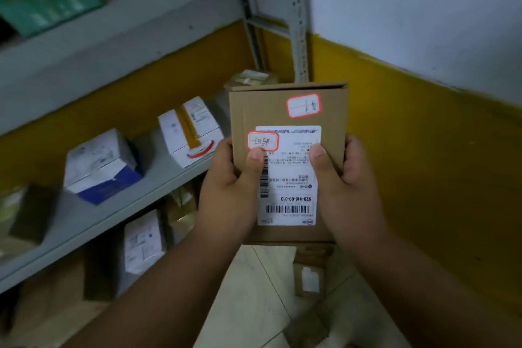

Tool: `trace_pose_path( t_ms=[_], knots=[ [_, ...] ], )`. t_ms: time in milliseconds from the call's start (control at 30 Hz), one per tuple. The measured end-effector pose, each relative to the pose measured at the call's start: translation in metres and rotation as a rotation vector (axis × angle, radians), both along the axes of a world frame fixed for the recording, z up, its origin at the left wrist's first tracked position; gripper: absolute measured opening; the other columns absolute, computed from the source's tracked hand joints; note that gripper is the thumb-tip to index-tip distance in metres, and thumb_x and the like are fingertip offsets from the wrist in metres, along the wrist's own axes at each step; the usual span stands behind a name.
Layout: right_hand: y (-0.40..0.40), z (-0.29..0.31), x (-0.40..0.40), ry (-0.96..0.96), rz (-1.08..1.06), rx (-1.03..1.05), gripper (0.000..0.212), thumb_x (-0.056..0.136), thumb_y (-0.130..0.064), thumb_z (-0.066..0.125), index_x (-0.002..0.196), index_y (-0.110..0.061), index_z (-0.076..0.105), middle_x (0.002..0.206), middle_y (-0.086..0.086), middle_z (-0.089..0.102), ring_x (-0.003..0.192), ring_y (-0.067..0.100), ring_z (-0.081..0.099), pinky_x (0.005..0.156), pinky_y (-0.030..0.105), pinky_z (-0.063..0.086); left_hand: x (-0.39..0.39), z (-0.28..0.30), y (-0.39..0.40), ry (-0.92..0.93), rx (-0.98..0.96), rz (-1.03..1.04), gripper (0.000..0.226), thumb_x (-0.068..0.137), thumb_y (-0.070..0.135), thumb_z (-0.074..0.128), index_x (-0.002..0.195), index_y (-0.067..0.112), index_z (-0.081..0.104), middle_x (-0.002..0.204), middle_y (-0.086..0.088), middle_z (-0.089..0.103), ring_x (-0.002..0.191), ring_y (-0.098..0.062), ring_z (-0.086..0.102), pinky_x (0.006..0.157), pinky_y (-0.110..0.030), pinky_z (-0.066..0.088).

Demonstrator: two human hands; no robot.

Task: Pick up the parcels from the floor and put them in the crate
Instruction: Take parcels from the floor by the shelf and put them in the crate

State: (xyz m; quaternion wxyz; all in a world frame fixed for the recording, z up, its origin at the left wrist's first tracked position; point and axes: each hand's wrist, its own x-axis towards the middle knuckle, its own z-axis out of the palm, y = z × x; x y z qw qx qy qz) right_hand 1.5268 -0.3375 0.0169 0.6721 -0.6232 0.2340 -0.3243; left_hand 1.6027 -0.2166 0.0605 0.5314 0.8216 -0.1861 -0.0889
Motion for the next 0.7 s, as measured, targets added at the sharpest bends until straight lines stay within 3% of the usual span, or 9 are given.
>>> trace_pose_path(
  t_ms=[133,233,333,433,533,600,700],
  knots=[
    [0.051,0.013,-0.006,-0.023,0.107,-0.064,0.015,0.096,-0.033,0.059,0.11,-0.037,0.054,0.1,-0.022,0.073,0.088,-0.001,0.072,0.063,0.02,0.058,-0.021,0.003,0.061,-0.017,-0.055,0.113,0.02,0.095,0.049,0.048,0.115,0.049,0.05,0.102,0.029,0.067,0.093,0.014,0.061,0.076,-0.02,0.047],
    [0.114,0.017,-0.003,-0.023,0.225,-0.115,0.031,0.086,-0.052,0.057,0.113,-0.037,0.055,0.107,-0.016,0.073,0.092,0.002,0.072,0.068,0.027,0.06,-0.034,0.004,0.131,-0.027,-0.079,0.231,0.024,0.095,0.048,0.049,0.119,0.046,0.05,0.102,0.027,0.066,0.092,0.015,0.06,0.073,-0.017,0.046],
    [0.206,0.014,0.005,-0.015,0.347,-0.168,0.033,0.087,-0.057,0.058,0.113,-0.036,0.055,0.11,-0.013,0.071,0.096,0.002,0.071,0.077,0.032,0.061,-0.045,0.0,0.229,-0.063,-0.106,0.395,0.028,0.095,0.048,0.051,0.122,0.04,0.054,0.107,0.021,0.068,0.1,0.001,0.064,0.085,-0.032,0.053],
    [0.319,0.006,0.011,-0.025,0.511,-0.215,0.019,0.093,-0.042,0.063,0.109,-0.036,0.055,0.106,-0.019,0.07,0.097,-0.003,0.067,0.081,0.029,0.056,-0.066,-0.011,0.35,-0.078,-0.165,0.561,0.028,0.092,0.049,0.054,0.118,0.041,0.057,0.109,0.018,0.07,0.103,-0.006,0.067,0.09,-0.046,0.055],
    [0.439,-0.002,0.008,0.017,0.686,-0.302,0.032,0.087,-0.052,0.061,0.112,-0.033,0.055,0.104,-0.022,0.068,0.096,-0.004,0.066,0.079,0.026,0.056,-0.095,-0.022,0.473,-0.088,-0.146,0.737,0.029,0.088,0.05,0.056,0.116,0.042,0.057,0.11,0.014,0.072,0.102,-0.011,0.069,0.09,-0.052,0.054],
    [0.513,-0.007,0.001,0.031,0.793,-0.323,0.028,0.087,-0.053,0.06,0.11,-0.039,0.055,0.105,-0.023,0.067,0.095,-0.006,0.065,0.078,0.024,0.055,-0.116,-0.026,0.547,-0.083,-0.145,0.84,0.024,0.087,0.049,0.055,0.111,0.047,0.057,0.107,0.015,0.072,0.1,-0.011,0.07,0.087,-0.05,0.056],
    [0.603,-0.013,-0.014,0.057,0.915,-0.39,0.019,0.091,-0.051,0.058,0.107,-0.043,0.053,0.111,-0.019,0.061,0.094,-0.009,0.058,0.07,0.012,0.046,-0.151,-0.03,0.634,-0.078,-0.144,0.934,0.018,0.098,0.033,0.055,0.113,0.043,0.057,0.099,0.022,0.072,0.091,0.0,0.07,0.072,-0.028,0.058]
  ],
)
